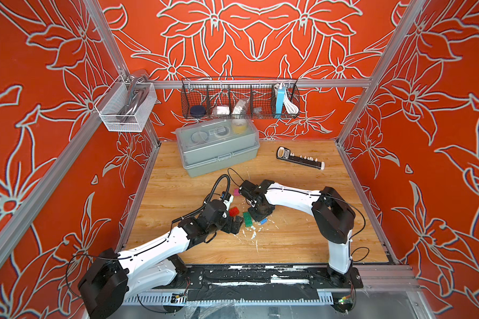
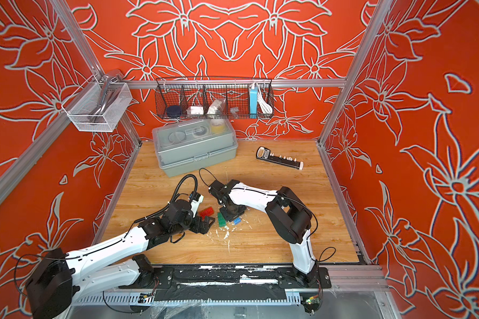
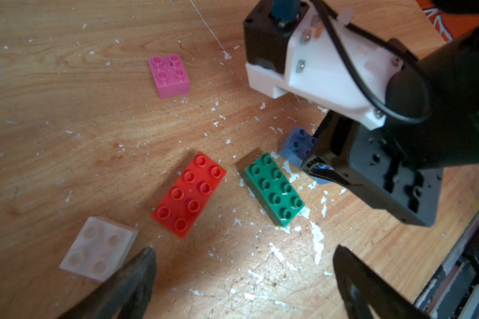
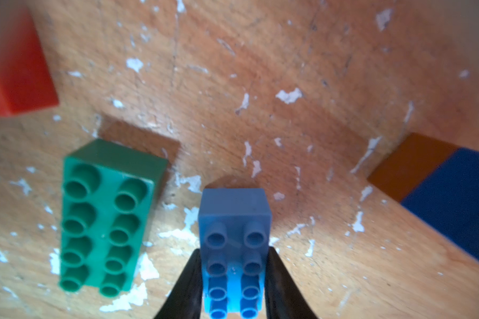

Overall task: Assemble a spoon with lego
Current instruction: Pick up the lego brick from the center of the board.

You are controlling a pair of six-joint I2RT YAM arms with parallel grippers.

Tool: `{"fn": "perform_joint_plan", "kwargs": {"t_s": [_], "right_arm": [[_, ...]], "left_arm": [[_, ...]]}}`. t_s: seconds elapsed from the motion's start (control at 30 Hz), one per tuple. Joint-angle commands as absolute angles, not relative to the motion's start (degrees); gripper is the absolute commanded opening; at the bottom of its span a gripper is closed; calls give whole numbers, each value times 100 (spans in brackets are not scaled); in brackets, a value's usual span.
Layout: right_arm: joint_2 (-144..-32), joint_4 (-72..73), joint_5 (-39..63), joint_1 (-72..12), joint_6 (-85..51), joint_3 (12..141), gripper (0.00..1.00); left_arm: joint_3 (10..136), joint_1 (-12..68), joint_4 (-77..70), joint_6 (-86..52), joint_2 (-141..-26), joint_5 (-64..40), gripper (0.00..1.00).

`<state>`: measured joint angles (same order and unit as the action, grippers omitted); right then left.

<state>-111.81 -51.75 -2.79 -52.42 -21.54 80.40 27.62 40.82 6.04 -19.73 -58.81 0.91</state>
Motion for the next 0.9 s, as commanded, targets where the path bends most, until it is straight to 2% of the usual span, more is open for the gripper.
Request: {"fn": "perform_joint_plan", "kwargs": {"t_s": [0.0, 0.17, 0.27, 0.37, 0.53, 0.67, 0.87], "right_arm": [[-10713, -5767, -600, -5239, -1455, 8418, 12], [-9934, -6371, -267, -4948, -165, 8762, 11], [-9595, -6657, 442, -4519, 1052, 8800, 1], [-9525, -7040, 750, -4123, 2204, 9011, 0], [-9747, -7385, 253, -3833, 4016, 9321, 0], [-9948, -7010, 339, -3572, 4680, 9516, 0], [-10548, -7286, 672, -3361, 5013, 9995, 0]], "left_arm": [[2698, 4034, 651, -1894, -5721, 148, 98], [2663, 4034, 547, -1875, -5720, -23, 98], [2663, 4034, 489, -1879, -5714, -125, 98], [2637, 4034, 343, -1902, -5761, -241, 98], [2714, 4042, 261, -1837, -5949, -439, 98], [2673, 4052, 138, -1770, -5979, -551, 99], [2575, 4093, 0, -1638, -5942, -676, 99]]}}
